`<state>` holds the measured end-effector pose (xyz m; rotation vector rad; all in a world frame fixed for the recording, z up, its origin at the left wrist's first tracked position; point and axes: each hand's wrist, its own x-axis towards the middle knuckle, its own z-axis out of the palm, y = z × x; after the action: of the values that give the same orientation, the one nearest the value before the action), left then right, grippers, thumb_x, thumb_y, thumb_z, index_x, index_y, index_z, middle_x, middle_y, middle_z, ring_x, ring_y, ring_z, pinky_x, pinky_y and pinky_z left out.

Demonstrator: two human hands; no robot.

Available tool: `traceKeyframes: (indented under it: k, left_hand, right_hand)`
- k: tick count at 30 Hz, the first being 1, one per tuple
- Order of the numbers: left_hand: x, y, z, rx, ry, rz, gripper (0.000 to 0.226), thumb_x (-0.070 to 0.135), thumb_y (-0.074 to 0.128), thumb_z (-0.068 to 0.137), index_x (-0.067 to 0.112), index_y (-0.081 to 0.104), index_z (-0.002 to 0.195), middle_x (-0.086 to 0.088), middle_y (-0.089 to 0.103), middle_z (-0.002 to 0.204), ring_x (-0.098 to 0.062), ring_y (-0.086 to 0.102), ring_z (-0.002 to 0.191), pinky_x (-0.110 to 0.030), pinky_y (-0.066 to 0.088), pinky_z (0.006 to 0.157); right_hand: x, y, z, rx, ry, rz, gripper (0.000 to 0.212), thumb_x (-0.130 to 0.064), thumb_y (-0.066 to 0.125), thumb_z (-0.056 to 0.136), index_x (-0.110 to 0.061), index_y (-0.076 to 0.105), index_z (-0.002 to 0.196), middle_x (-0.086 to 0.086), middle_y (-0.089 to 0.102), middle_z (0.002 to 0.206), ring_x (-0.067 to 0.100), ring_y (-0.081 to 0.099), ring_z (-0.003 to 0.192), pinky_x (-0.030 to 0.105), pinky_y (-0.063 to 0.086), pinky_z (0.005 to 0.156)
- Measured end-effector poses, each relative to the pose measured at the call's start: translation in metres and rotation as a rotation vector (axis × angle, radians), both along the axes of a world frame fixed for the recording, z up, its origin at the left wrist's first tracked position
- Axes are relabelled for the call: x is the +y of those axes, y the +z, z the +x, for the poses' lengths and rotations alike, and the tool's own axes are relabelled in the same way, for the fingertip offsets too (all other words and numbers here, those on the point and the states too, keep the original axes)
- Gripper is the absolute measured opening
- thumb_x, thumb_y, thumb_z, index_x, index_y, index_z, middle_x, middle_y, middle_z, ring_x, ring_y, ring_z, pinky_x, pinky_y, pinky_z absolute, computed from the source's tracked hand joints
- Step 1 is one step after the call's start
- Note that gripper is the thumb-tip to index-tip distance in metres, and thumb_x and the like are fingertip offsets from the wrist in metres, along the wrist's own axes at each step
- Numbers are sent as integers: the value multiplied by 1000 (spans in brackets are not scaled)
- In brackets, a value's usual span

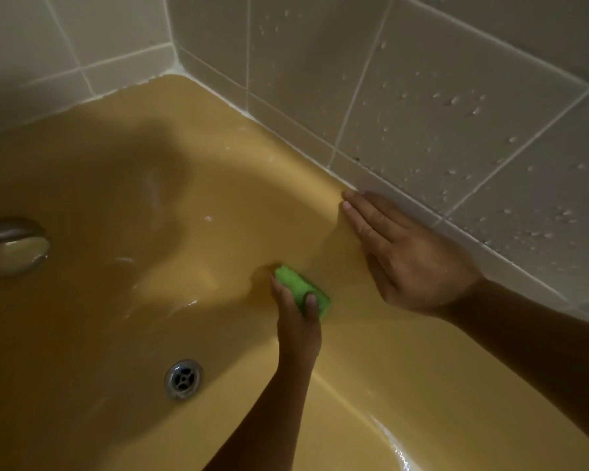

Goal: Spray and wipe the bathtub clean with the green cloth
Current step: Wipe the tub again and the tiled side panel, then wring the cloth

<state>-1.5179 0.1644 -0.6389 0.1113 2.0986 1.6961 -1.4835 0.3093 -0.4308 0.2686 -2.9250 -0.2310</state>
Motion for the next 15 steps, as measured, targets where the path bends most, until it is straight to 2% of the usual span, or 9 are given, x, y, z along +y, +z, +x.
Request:
traceKeyframes:
  k: [2, 7, 9, 12, 15]
  left_hand:
    - [0, -27, 1, -47, -30, -77, 84, 31, 49, 107, 18, -10, 165, -18, 17, 170, -34, 31, 153, -48, 33, 122]
    - [0, -66, 2, -207, -30, -273, 85, 28, 50, 108, 5, -10, 163, -25, 1, 170, -42, 12, 157, -50, 17, 127]
    - [4, -64, 1, -260, 32, -216, 83, 29, 51, 108, 14, -8, 165, -20, 4, 171, -40, 17, 156, -52, 20, 127]
    - [6, -31, 7, -367, 138, 3, 79, 33, 54, 107, 35, 1, 166, -8, 28, 167, -33, 41, 147, -49, 34, 122]
    - [10, 12, 18, -323, 173, 173, 80, 37, 58, 105, 45, 3, 164, -2, 40, 159, -25, 51, 134, -44, 44, 113]
  right_hand:
    - [-1, -2, 0, 13, 3, 20, 67, -4, 50, 94, 10, 29, 156, 28, 30, 163, 40, 26, 154, 47, 25, 127]
    - [-2, -5, 0, 50, -3, 81, 68, -6, 54, 95, 11, 29, 156, 29, 32, 162, 41, 28, 153, 41, 17, 129]
    - [-1, -6, 1, 57, -13, 88, 68, -8, 53, 95, 10, 29, 156, 29, 33, 162, 40, 28, 153, 40, 17, 129]
    - [0, -7, 3, 49, -17, 90, 69, -10, 53, 94, 9, 31, 156, 27, 33, 162, 39, 29, 153, 41, 20, 129]
    - [1, -7, 6, 15, -23, 71, 70, -14, 51, 95, 3, 30, 159, 21, 31, 165, 35, 27, 155, 43, 27, 126]
